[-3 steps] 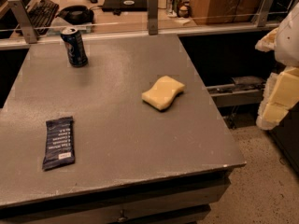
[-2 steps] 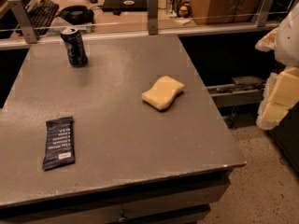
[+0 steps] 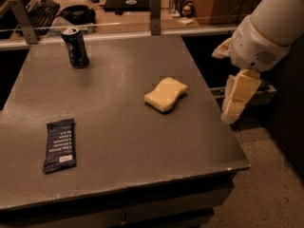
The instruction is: Pick sponge
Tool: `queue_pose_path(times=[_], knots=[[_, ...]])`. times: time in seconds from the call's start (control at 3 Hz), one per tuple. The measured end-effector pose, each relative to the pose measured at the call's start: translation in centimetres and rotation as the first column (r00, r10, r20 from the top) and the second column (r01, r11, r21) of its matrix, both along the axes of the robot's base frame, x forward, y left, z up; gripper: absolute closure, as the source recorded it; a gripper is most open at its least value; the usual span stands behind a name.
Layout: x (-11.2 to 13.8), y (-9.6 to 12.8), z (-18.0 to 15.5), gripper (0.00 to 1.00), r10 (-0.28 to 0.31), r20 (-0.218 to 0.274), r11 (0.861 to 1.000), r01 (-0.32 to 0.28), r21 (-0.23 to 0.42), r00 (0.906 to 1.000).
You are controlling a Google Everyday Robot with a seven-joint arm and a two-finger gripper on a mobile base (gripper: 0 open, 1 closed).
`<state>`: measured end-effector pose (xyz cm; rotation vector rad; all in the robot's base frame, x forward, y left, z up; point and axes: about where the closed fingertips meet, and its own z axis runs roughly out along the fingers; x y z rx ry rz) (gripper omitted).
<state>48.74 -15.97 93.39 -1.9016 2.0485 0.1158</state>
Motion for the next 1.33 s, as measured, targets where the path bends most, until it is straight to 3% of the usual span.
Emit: queue_pose_path(times=[0.33, 0.67, 1.0, 1.33], knots=[[3.6, 4.4, -3.4, 0.0, 0.15, -0.009, 0.988, -0.149, 0.044, 0.9887], [6.7, 7.3, -5.4, 0.0, 0.263, 0.026, 0.961, -0.264, 0.082, 0.9645], [9.2, 10.3, -7.1, 0.0, 0.392, 0.083, 0.912, -0.399, 0.096, 0.9163], [10.2, 11.7, -8.3, 0.0, 0.445, 0.094, 0.886, -0.453, 0.098, 0.8906]])
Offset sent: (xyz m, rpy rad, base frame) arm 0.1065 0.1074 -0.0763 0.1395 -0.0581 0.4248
